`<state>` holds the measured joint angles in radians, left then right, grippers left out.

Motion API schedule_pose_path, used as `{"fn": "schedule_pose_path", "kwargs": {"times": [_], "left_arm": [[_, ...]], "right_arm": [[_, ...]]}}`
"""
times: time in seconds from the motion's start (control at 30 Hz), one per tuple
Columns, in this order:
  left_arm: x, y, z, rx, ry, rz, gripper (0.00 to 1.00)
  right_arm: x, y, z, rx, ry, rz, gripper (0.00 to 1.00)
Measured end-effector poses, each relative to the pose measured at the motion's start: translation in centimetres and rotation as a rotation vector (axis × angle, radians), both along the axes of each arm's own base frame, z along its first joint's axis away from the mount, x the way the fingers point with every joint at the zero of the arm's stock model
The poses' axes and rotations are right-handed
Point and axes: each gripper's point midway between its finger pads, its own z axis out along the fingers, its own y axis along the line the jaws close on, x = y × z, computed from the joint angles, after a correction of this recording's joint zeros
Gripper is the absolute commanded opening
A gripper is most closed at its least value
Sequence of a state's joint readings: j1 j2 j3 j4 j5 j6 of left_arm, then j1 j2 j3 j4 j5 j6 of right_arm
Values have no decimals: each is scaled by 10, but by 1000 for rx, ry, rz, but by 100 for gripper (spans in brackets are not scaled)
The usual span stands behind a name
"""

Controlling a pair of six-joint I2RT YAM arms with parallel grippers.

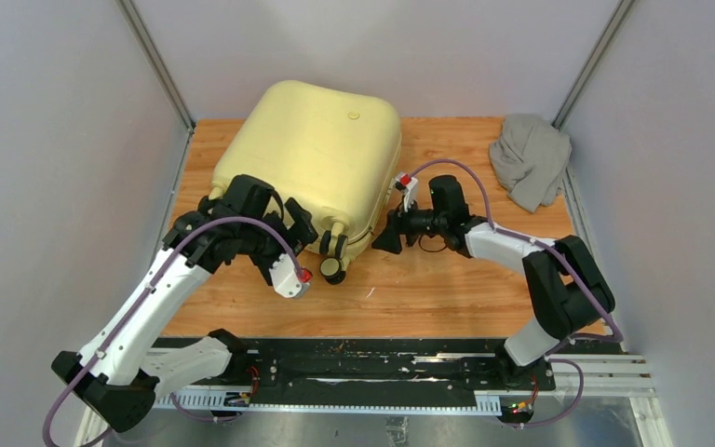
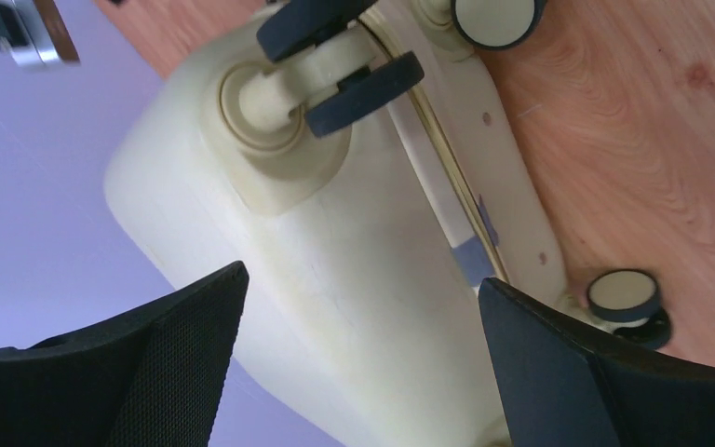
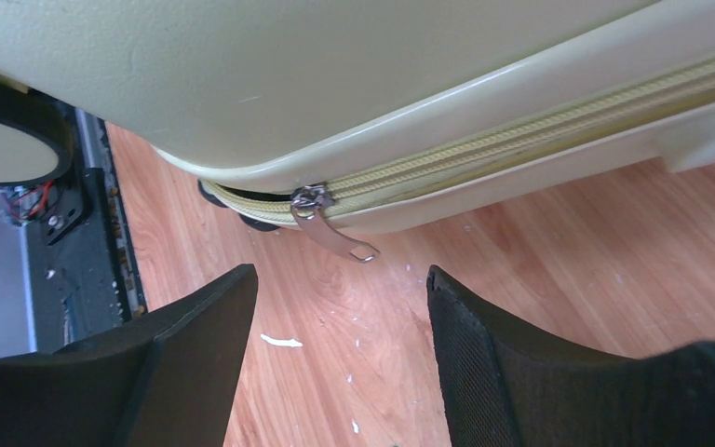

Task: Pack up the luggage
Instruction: Zip the luggage at the center of the board.

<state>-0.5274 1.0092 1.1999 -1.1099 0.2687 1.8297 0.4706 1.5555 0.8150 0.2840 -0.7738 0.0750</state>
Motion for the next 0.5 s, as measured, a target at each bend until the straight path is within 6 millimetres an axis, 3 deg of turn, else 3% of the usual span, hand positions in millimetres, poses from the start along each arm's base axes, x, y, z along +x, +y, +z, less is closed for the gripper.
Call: {"fn": "schedule_pose_path", "kwargs": {"times": [0.2, 0.5], "left_arm": [[-2, -29, -13, 66, -37, -220, 100], [-10, -72, -59, 121, 19, -393, 100]], "right_arm": [[-7, 7, -1, 38, 37, 55, 70], [-6, 11, 0, 56, 37, 68, 64]]}}
